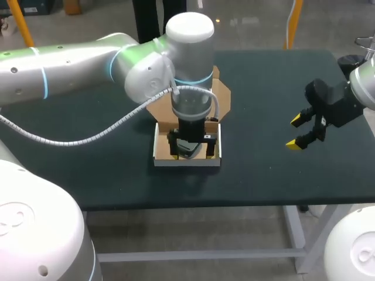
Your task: Assemble the packaging by folding the flat box into shape, placing the metal phone stand inside, and closing the box properly
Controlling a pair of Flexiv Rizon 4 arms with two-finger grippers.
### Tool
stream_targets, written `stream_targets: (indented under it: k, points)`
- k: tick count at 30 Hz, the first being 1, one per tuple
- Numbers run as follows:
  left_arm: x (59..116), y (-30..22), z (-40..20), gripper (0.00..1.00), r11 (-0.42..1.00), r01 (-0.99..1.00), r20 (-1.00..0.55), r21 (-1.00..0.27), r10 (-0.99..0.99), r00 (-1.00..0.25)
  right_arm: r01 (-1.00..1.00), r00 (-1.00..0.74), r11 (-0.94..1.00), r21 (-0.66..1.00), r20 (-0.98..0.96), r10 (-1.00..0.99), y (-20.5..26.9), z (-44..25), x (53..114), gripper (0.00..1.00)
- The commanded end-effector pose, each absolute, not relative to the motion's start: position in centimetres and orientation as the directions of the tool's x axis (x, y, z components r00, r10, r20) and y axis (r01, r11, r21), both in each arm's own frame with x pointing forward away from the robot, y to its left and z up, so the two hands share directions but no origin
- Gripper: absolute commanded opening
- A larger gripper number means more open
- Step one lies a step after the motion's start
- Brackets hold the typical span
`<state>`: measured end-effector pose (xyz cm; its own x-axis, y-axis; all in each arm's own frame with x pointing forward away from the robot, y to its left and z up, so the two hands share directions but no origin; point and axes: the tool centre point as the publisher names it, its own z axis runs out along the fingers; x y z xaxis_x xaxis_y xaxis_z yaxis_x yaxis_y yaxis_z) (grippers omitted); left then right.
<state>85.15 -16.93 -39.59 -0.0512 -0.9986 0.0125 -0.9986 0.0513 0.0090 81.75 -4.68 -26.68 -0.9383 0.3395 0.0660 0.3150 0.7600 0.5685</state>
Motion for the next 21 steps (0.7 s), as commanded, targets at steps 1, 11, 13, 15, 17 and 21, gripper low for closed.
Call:
stream_targets:
  k: [1, 11, 13, 15, 17, 21]
  points:
    - [84.3, -17.1, -39.7, 1.00, 0.044, -0.999, 0.003, 0.004, -0.999, -0.044, 0.315, -0.939, 0.759, 0.570, 0.068, 0.338, -4.7, -26.6, 81.8, 1.00]
    - [82.5, -16.6, -39.4, 1.00, 0.001, -1.000, 0.002, 0.006, -1.000, -0.001, 0.315, -0.939, 0.759, 0.570, 0.068, 0.338, -4.7, -26.6, 81.8, 1.00]
    - [82.1, -16.5, -39.4, 1.00, -0.009, -1.000, 0.004, 0.009, -1.000, 0.009, 0.315, -0.939, 0.759, 0.570, 0.068, 0.338, -4.7, -26.6, 81.8, 1.00]
    - [81.8, -16.4, -39.3, 1.00, -0.019, -1.000, 0.004, 0.014, -1.000, 0.020, 0.315, -0.939, 0.759, 0.570, 0.068, 0.338, -4.7, -26.6, 81.8, 1.00]
    - [81.3, -16.4, -39.3, 1.00, -0.022, -1.000, 0.004, 0.016, -1.000, 0.022, 0.315, -0.939, 0.759, 0.570, 0.068, 0.338, -4.7, -26.6, 81.8, 1.00]
    - [80.4, -16.5, -39.4, 1.00, -0.022, -1.000, 0.000, 0.016, -1.000, 0.022, 0.315, -0.939, 0.759, 0.570, 0.068, 0.338, -4.7, -26.6, 81.8, 1.00]
